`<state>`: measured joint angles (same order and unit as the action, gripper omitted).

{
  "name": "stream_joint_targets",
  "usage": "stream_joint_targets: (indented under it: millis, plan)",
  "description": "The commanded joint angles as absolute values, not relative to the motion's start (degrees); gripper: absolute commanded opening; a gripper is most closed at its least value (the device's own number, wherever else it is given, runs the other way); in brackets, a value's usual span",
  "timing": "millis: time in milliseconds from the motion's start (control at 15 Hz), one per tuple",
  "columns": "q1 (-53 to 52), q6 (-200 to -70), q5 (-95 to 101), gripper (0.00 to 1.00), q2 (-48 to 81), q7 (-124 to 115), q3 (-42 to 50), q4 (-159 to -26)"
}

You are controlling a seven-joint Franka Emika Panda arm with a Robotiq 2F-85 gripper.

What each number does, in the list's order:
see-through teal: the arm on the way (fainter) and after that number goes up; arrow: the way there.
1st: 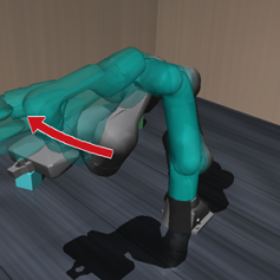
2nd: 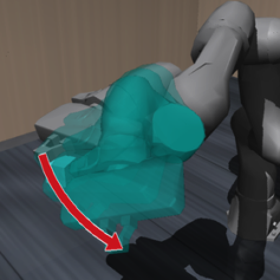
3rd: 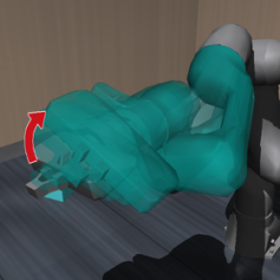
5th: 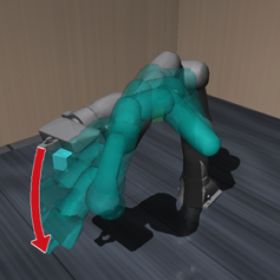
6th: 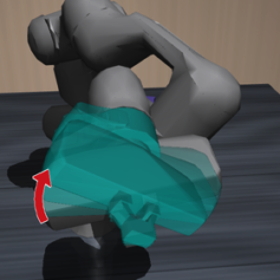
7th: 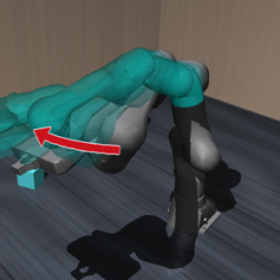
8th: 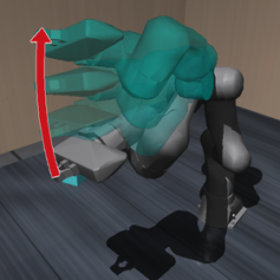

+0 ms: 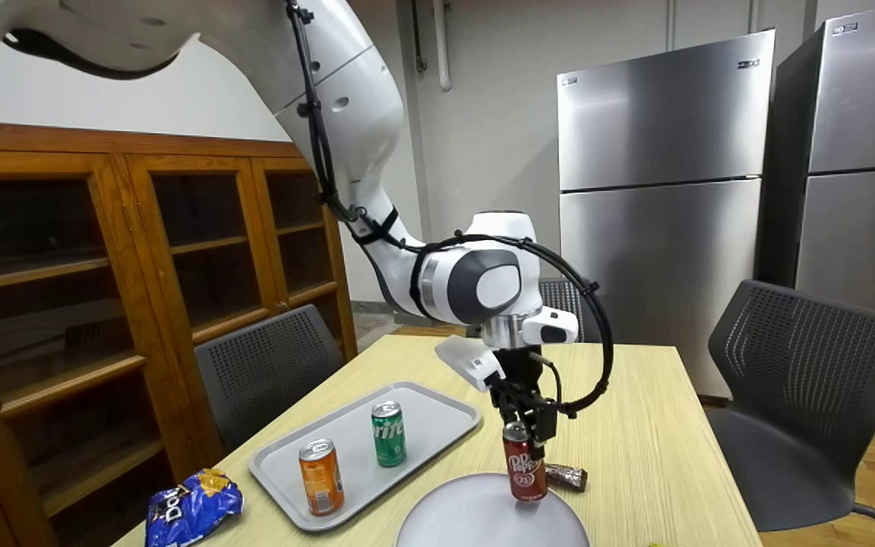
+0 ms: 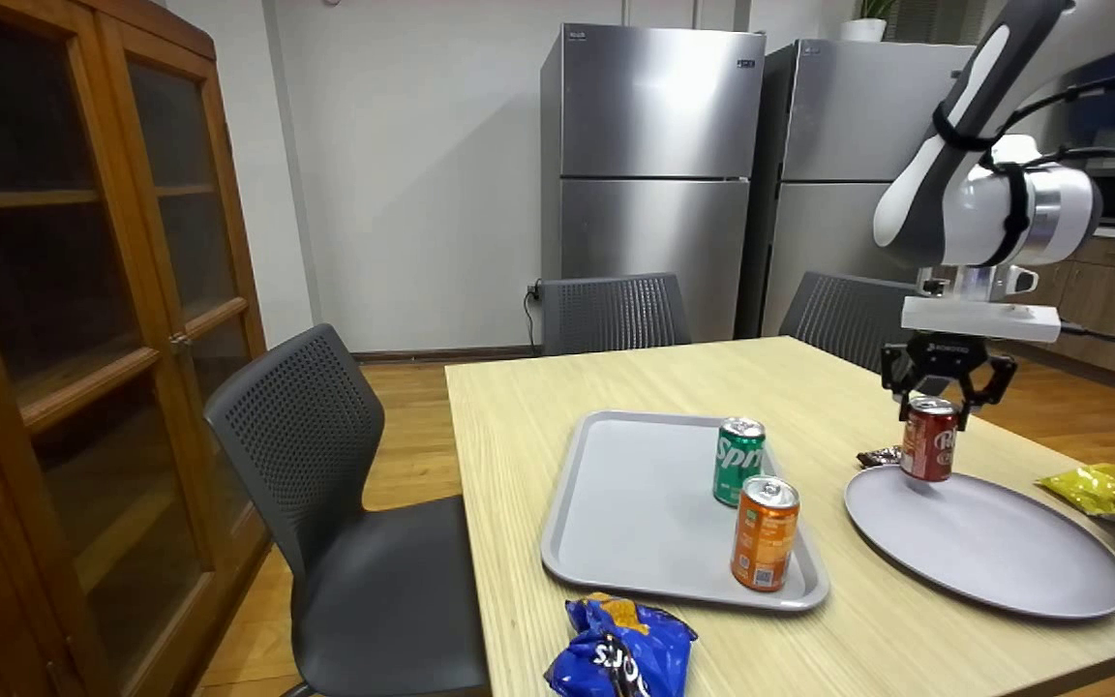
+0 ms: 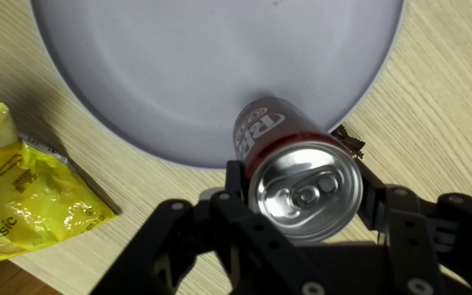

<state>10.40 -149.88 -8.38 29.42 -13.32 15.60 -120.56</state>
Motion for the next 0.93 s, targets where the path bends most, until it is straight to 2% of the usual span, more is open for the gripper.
stream_joint_targets:
  millis: [0,467,533,733,867]
  plan:
    - [11.98,-152.74,-8.95,0.39,29.46,-12.08,13.99,-121.67]
    - [13.14,-152.39,-9.85,0.39,29.57,-11.36,12.96,-121.77]
    - [13.21,-152.18,-9.84,0.89,29.46,-11.29,12.95,-121.76]
    - [13.47,-151.37,-9.82,1.0,28.47,-11.01,12.84,-121.86]
    - [12.98,-150.65,-9.01,1.0,27.41,-11.56,13.51,-121.86]
